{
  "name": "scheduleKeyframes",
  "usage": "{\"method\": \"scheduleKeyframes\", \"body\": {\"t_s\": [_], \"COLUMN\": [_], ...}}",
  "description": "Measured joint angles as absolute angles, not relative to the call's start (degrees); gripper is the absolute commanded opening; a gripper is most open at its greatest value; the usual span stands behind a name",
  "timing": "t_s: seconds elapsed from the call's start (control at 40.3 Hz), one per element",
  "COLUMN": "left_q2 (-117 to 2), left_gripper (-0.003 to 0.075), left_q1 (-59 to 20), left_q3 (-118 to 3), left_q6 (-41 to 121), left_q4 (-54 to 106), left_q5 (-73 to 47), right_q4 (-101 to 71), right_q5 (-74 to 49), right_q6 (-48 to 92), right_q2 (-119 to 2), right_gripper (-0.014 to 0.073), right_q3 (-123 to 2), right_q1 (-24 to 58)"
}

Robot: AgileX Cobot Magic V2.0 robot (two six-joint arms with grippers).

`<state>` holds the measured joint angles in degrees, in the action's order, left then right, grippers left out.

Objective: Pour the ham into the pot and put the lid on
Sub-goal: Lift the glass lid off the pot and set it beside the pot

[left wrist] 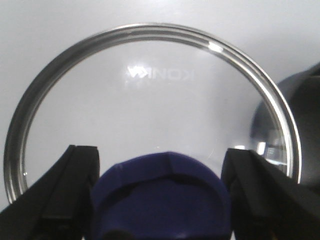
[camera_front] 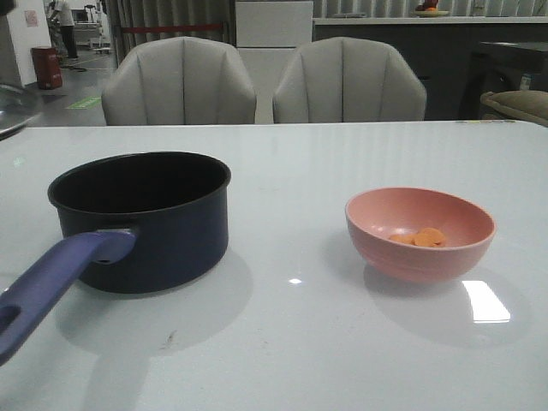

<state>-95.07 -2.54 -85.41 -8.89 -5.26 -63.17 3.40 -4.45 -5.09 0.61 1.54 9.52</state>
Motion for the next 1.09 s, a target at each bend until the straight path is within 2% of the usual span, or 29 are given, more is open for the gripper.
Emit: {"method": "scheduleKeyframes", "body": {"t_s": [0.198, 0.397, 0.595, 0.719, 0.893, 1.091], "left_q2": [-94.33, -96.54, -100.57, -101.92, -102.72, -103.70], "left_gripper": [0.0330, 0.0334, 0.0339, 0.0400, 0.0549, 0.0579], "left_q1": [7.91, 8.59, 8.22, 8.22, 8.22, 8.22], "left_q3": [-74.29, -66.16, -64.67, -64.67, -64.67, -64.67], "left_q6": [-4.30, -2.29, -1.94, -1.16, -0.92, -0.92], "left_q4": [-0.72, 0.82, 1.89, 2.82, 4.04, 4.16], "left_q5": [-54.88, -47.28, -43.23, -42.26, -41.43, -41.36], "right_q4": [3.40, 3.40, 3.40, 3.40, 3.40, 3.40], "right_q5": [-4.45, -4.45, -4.45, -4.45, -4.45, -4.45], "right_q6": [-5.09, -5.09, -5.09, -5.09, -5.09, -5.09], "right_q2": [0.61, 0.61, 0.61, 0.61, 0.61, 0.61], "right_gripper": [0.0143, 0.0143, 0.0143, 0.0143, 0.0143, 0.0143], "right_q3": [1.54, 1.54, 1.54, 1.54, 1.54, 1.54], "right_q1": [9.52, 9.52, 9.52, 9.52, 9.52, 9.52]}}
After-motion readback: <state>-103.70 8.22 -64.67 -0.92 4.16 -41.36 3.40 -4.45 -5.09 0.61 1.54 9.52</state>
